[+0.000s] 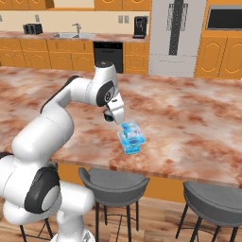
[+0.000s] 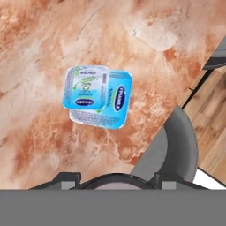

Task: Stack the yogurt containers by placing the smaller containers on top of the larger containers.

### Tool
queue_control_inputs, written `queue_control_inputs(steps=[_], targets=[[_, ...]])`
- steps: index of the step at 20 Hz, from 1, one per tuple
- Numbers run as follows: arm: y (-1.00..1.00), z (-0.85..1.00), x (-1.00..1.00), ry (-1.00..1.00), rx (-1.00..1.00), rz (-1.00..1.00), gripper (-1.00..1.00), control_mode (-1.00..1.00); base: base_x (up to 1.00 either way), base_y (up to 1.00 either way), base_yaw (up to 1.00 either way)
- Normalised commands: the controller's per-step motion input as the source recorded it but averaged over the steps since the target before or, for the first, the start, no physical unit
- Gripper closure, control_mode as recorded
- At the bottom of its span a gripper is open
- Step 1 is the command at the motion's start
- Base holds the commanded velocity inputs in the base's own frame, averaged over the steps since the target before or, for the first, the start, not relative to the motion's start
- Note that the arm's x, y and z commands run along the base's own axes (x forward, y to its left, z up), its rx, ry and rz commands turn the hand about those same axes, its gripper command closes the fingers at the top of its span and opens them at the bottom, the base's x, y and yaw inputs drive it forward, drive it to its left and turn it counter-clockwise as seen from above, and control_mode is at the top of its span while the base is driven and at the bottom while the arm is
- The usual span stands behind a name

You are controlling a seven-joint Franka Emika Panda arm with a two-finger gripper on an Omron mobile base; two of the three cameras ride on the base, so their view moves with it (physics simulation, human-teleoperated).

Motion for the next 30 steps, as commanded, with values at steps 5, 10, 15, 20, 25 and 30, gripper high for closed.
queue_control_inputs(steps=[5, 10, 15, 20, 25, 30], targets=[[-0.19, 0.00, -0.07, -0.02, 0.00, 0.00, 1.00, -1.00, 0.00, 0.00, 0.00], [-0.16, 0.00, 0.00, 0.00, 0.00, 0.00, 1.00, -1.00, 0.00, 0.00, 0.00], [-0.15, 0.00, 0.00, 0.00, 0.00, -0.01, 1.00, -1.00, 0.00, 0.00, 0.00], [-0.09, -0.05, 0.00, 0.00, 0.00, 0.00, 1.00, -1.00, 0.00, 0.00, 0.00], [-0.02, -0.10, 0.05, 0.00, 0.00, 0.00, 1.00, -1.00, 0.00, 0.00, 0.00], [0.00, -0.14, 0.11, 0.00, 0.00, 0.00, 1.00, -1.00, 0.00, 0.00, 0.00]])
